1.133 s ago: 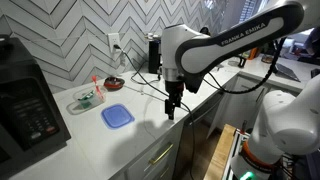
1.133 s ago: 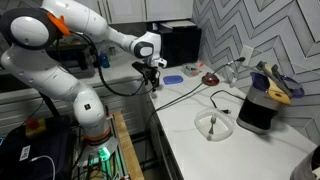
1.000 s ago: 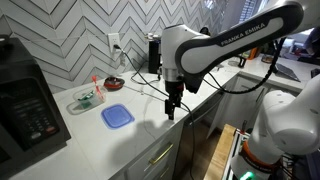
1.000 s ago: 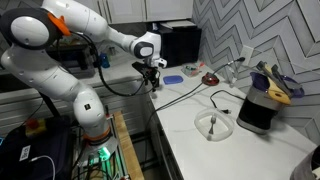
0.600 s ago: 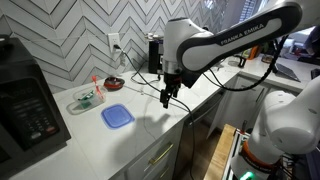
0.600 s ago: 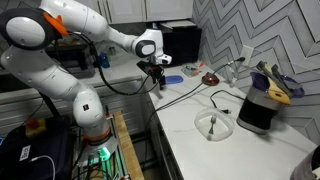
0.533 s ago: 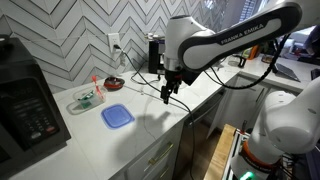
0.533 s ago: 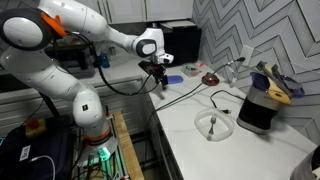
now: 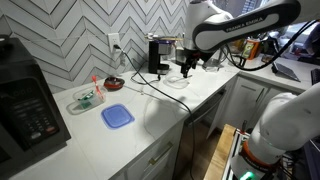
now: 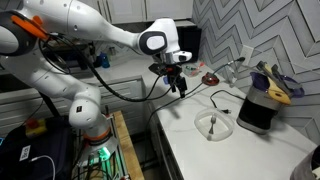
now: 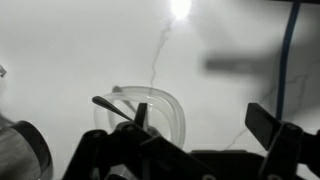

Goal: Put the lunchbox on top of the mini oven

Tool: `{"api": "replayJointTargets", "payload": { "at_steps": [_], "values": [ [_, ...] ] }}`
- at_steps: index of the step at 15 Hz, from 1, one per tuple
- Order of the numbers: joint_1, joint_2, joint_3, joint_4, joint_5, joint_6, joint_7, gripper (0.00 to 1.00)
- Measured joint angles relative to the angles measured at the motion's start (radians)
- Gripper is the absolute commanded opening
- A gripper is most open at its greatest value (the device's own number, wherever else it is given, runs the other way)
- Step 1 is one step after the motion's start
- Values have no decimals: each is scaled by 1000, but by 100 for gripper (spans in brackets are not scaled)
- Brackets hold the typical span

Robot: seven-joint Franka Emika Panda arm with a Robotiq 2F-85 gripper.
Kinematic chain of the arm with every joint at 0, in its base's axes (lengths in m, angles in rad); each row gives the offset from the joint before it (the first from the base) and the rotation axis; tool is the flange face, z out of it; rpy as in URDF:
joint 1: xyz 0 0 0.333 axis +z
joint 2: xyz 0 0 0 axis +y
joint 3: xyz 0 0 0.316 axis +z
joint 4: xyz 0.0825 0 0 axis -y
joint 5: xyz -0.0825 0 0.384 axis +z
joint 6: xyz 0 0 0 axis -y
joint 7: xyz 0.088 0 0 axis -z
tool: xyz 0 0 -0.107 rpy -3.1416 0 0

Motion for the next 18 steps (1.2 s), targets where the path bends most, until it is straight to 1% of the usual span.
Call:
{"api": "replayJointTargets", "payload": {
  "at_steps": [1, 3, 4, 5, 8, 10, 12, 14, 16, 18],
  "values": [
    [-5, 5, -43, 15, 9, -6, -54, 100],
    [-6, 30, -136, 42, 72, -6, -149, 100],
    [-8, 42, -158, 51, 79, -6, -168, 100],
    [-9, 44, -158, 52, 78, -5, -168, 100],
    [-8, 42, -130, 52, 78, -5, -158, 100],
    [-8, 42, -127, 52, 78, -5, -157, 100],
    [-6, 44, -133, 52, 80, 23, -178, 100],
    [-1, 61, -160, 52, 81, 89, -261, 100],
    [6, 107, -199, 50, 95, 163, -356, 100],
    [24, 178, -243, 52, 165, 233, -453, 100]
  ]
}}
